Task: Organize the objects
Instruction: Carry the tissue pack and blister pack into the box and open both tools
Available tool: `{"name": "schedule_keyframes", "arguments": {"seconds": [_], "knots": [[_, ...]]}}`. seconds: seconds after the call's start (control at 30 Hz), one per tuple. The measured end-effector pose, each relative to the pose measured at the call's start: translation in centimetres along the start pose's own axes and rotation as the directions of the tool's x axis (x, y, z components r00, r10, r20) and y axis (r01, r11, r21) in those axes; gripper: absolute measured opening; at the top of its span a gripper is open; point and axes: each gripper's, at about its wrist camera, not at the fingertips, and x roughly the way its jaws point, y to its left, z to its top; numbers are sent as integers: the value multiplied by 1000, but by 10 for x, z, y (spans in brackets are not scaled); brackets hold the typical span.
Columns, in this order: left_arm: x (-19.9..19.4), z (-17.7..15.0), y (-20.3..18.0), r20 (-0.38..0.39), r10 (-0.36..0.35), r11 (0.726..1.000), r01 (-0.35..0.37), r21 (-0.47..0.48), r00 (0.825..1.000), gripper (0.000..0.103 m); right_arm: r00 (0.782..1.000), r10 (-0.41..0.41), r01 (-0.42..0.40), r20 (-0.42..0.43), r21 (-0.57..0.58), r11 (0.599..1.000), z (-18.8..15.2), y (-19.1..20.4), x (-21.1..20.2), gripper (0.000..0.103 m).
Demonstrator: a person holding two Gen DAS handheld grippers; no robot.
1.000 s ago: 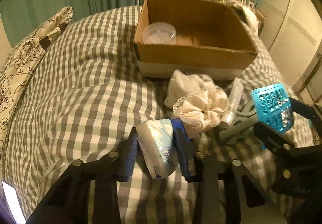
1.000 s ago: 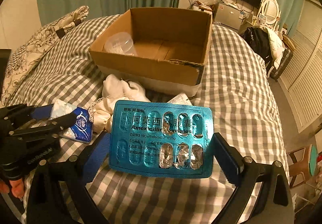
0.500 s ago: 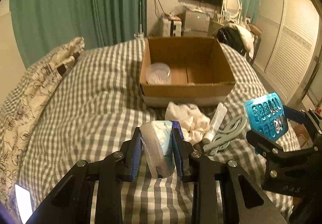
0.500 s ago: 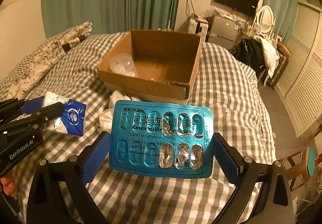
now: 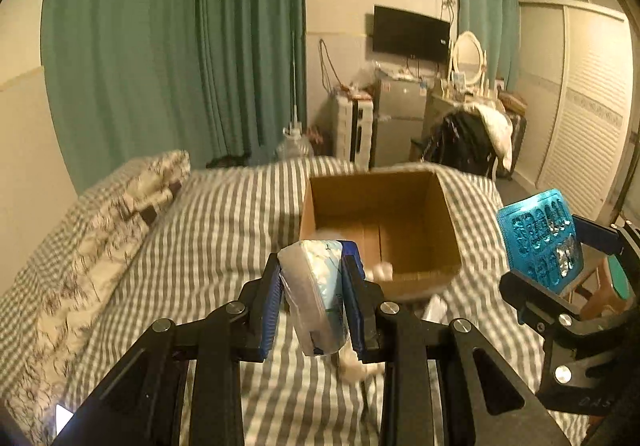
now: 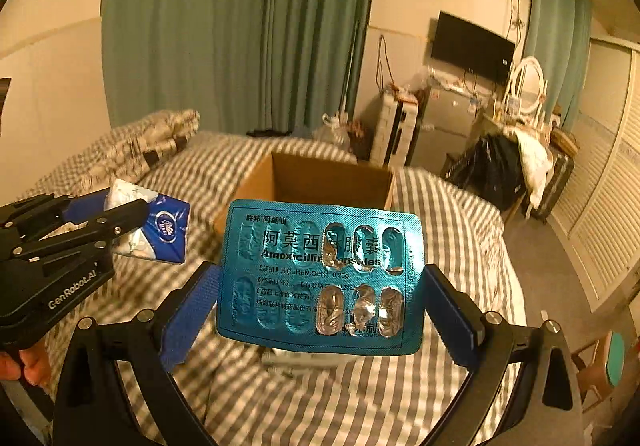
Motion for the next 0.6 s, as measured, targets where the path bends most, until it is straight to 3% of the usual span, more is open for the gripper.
{"name": "schedule_keyframes", "arguments": {"seconds": [0.37,0.6], "knots": [[58,59,3,41,28,999,-26,-37,999,29,997,24,-23,80,-8,1000,71,-11,29,99],[124,52,-3,-31,30,999,-31,-29,999,29,997,38,-39,71,11,999,97,-18,88,99]]}}
